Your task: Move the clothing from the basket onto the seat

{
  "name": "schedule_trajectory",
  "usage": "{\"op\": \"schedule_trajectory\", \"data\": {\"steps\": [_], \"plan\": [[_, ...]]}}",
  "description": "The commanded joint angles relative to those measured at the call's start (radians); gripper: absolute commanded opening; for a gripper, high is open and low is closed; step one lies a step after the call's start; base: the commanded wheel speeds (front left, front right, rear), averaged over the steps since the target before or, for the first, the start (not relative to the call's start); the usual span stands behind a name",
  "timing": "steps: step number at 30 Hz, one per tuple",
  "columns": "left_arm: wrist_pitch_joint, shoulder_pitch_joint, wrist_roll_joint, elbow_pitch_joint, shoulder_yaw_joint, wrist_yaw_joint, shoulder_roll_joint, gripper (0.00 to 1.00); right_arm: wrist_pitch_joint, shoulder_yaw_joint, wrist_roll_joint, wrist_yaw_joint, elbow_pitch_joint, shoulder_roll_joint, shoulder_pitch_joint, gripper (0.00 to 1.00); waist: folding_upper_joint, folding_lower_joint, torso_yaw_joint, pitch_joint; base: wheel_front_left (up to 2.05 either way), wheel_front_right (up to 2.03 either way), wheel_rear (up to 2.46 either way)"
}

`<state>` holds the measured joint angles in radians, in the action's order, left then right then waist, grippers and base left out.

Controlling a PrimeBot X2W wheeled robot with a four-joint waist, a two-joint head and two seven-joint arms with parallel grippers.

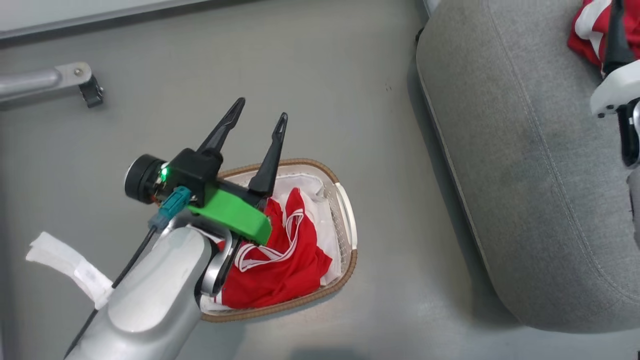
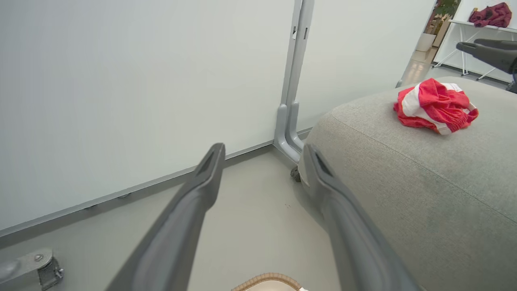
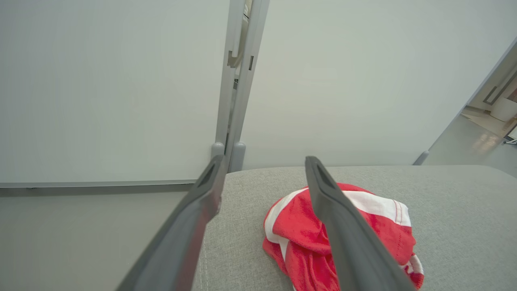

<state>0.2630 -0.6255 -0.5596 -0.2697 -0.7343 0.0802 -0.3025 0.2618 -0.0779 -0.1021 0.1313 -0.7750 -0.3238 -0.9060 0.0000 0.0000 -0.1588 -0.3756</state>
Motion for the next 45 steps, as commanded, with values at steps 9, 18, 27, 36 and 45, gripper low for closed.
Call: {"op": "schedule_trajectory", "data": {"steps": [9,18,27,36,45], "plan": [[0.002,0.215,0.02,-0.03,0.191,-0.008,0.03,1.0,0.005,-0.003,-0.043,-0.001,0.161,0.114,0.225,1.0,0.0,0.0,0.126,0.193,0.0,0.0,0.0],[0.002,0.435,0.058,0.001,0.384,-0.009,0.058,1.0,0.005,0.05,-0.01,-0.001,0.343,0.23,0.462,1.0,0.0,0.0,0.15,0.267,0.0,0.0,0.0],[0.002,0.584,0.117,0.06,0.478,-0.033,0.098,1.0,0.005,0.049,-0.021,-0.001,0.463,0.271,0.657,1.0,0.0,0.0,0.157,0.31,0.0,0.0,0.0],[0.002,0.663,0.148,0.063,0.54,-0.054,0.138,1.0,0.005,0.084,-0.072,-0.001,0.485,0.271,0.768,1.0,0.0,0.0,0.148,0.344,0.0,0.0,0.0],[0.002,0.682,0.165,0.039,0.577,-0.084,0.16,1.0,0.005,0.108,-0.089,-0.001,0.496,0.271,0.833,1.0,0.0,0.0,0.154,0.375,0.0,0.0,0.0]]}}
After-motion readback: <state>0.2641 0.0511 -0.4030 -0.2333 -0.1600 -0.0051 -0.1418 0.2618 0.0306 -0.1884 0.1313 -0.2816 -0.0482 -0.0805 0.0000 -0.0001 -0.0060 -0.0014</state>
